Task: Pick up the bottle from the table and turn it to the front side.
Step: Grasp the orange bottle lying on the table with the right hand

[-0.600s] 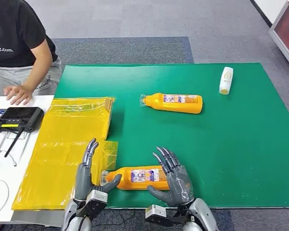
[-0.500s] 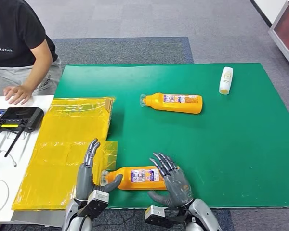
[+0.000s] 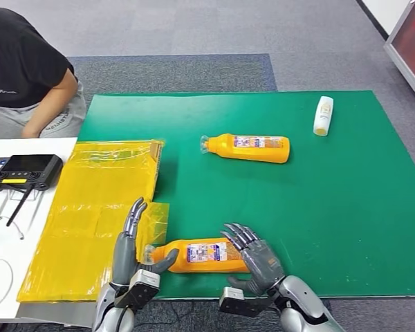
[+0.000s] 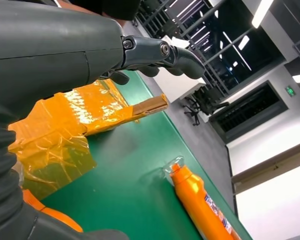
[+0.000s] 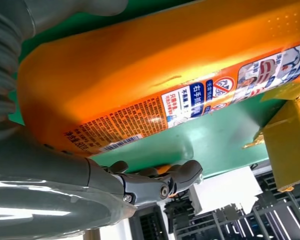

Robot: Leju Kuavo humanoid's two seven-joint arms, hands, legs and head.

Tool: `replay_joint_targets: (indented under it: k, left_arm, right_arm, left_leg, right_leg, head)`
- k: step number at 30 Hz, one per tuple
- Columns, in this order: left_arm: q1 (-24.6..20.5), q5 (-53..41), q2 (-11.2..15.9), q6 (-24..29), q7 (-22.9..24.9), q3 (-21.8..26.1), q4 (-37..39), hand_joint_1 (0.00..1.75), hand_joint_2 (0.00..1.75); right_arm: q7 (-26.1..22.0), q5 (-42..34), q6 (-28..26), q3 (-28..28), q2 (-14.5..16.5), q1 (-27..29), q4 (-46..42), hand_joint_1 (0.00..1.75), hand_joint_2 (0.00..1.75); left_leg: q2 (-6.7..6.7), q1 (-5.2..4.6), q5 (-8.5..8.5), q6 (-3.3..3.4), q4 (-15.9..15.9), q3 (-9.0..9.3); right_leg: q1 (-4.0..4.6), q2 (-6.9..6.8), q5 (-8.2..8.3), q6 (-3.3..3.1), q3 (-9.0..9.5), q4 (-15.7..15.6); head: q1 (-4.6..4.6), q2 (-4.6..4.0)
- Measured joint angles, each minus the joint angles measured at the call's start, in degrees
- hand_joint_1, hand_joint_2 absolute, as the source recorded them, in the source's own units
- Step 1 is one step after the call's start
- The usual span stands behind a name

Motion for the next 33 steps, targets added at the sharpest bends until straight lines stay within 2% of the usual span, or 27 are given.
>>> replay_joint_targets:
  k: [8,14,19,27,33]
  left_arm:
    - [-0.04,0.00,0.01,0.80,-0.30,0.00,0.39,0.00,1.75]
    - [-0.02,0.03,0.14,1.33,-0.58,0.02,0.86,0.00,1.75]
    - [-0.02,0.77,0.22,2.91,-1.40,0.03,1.68,0.00,1.75]
    - [0.25,1.69,0.46,4.45,-1.96,0.07,2.74,0.00,1.75]
    - [0.15,2.16,0.67,5.03,-2.25,-0.15,3.50,0.00,1.75]
  right_arm:
    - [0.08,-1.00,0.50,1.02,-0.29,-1.18,0.83,0.00,1.75]
    - [1.45,-1.49,4.77,2.80,-1.36,-3.88,1.77,0.00,1.75]
    - [1.16,-5.15,12.05,5.89,-3.69,-8.80,3.22,0.00,1.75]
    - [2.46,-7.45,14.91,11.31,-6.86,-13.46,3.68,0.00,1.75]
    - [3.15,-10.18,19.90,16.84,-9.51,-19.46,3.56,0.00,1.75]
  left_leg:
    - [0.00,0.00,0.01,-0.01,0.00,-0.01]
    - [0.04,0.00,0.00,-0.01,0.01,0.01]
    - [0.25,0.00,-0.02,-0.03,0.01,0.13]
    - [0.24,0.00,0.05,-0.02,0.01,0.10]
    - [0.23,-0.02,0.10,0.08,0.05,-0.01]
  right_leg:
    - [0.01,0.00,0.00,0.00,-0.01,0.00]
    - [0.01,0.05,0.02,-0.01,0.00,0.00]
    - [0.00,0.31,0.11,-0.05,0.01,0.00]
    - [0.01,0.30,0.13,-0.02,0.01,0.00]
    - [-0.05,0.28,0.19,0.07,-0.03,0.00]
  head:
    - [0.01,0.00]
    - [0.01,0.00]
    - [-0.01,0.00]
    - [-0.01,0.00]
    - [0.00,0.00]
